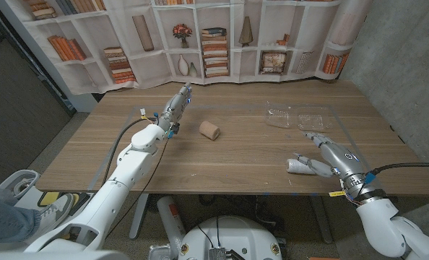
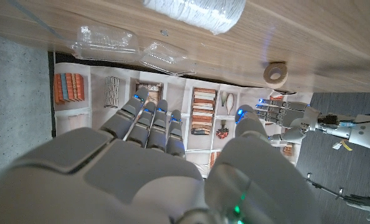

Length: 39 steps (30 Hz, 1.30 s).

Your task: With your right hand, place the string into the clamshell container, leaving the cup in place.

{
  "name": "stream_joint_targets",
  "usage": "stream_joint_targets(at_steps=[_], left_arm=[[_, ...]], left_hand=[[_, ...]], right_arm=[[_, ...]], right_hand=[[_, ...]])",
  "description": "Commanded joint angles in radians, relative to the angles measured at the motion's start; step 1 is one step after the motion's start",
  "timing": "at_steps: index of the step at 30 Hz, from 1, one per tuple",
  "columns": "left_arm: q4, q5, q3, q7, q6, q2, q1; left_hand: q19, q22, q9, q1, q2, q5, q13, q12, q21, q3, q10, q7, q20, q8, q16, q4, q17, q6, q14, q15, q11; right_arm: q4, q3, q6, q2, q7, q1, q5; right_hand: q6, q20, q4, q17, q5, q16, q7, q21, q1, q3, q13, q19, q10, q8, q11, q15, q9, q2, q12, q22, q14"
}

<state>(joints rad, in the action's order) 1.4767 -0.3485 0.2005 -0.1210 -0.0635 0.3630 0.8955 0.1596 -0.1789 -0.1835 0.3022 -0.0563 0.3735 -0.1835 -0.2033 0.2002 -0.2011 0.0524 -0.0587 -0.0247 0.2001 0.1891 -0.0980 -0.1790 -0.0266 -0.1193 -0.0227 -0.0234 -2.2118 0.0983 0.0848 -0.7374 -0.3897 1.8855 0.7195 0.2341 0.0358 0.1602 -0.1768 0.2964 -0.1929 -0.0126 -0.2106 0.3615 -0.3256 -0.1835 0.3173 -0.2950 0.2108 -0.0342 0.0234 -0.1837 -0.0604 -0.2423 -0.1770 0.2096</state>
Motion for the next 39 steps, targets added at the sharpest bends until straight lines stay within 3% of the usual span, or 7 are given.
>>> stream_joint_targets(at_steps=[1,14,39], left_arm=[[-0.001,0.004,-0.002,0.001,0.004,-0.002,-0.007],[-0.003,0.002,0.001,-0.002,0.012,-0.007,-0.007],[0.094,0.009,-0.011,0.041,0.026,0.015,0.051]], left_hand=[[0.006,-0.003,-0.003,0.005,0.009,0.005,-0.003,0.003,-0.001,0.006,0.003,-0.003,0.002,-0.003,-0.002,-0.002,-0.003,0.001,-0.003,0.0,0.004],[0.008,-0.003,-0.003,0.005,0.01,0.005,-0.003,0.002,-0.002,0.008,0.002,-0.001,0.004,-0.003,-0.003,-0.002,-0.003,0.0,-0.004,0.0,0.003],[0.009,-0.003,-0.003,0.006,0.013,0.005,-0.003,0.002,-0.001,0.013,0.002,-0.004,0.005,-0.003,-0.002,-0.002,-0.003,0.002,-0.004,-0.002,0.0]], right_arm=[[-0.054,0.0,0.085,-0.03,0.057,0.036,0.026],[-0.053,-0.004,0.11,-0.053,0.093,0.047,0.023],[-0.076,-0.004,0.186,-0.087,0.154,0.06,0.079]], right_hand=[[0.004,-0.005,0.007,-0.003,0.006,-0.003,0.0,-0.003,0.015,-0.003,-0.004,0.011,-0.009,-0.003,-0.004,0.003,-0.005,-0.004,0.002,0.0,0.009],[0.003,-0.008,0.008,-0.003,0.012,0.0,0.001,0.002,0.03,-0.005,-0.004,0.01,-0.005,-0.005,-0.002,0.003,-0.006,-0.011,0.006,0.0,0.01],[-0.006,-0.009,0.012,-0.003,0.024,0.009,0.008,0.01,0.076,-0.018,-0.004,0.006,0.004,-0.01,-0.002,0.011,-0.006,-0.015,0.014,0.0,-0.005]])
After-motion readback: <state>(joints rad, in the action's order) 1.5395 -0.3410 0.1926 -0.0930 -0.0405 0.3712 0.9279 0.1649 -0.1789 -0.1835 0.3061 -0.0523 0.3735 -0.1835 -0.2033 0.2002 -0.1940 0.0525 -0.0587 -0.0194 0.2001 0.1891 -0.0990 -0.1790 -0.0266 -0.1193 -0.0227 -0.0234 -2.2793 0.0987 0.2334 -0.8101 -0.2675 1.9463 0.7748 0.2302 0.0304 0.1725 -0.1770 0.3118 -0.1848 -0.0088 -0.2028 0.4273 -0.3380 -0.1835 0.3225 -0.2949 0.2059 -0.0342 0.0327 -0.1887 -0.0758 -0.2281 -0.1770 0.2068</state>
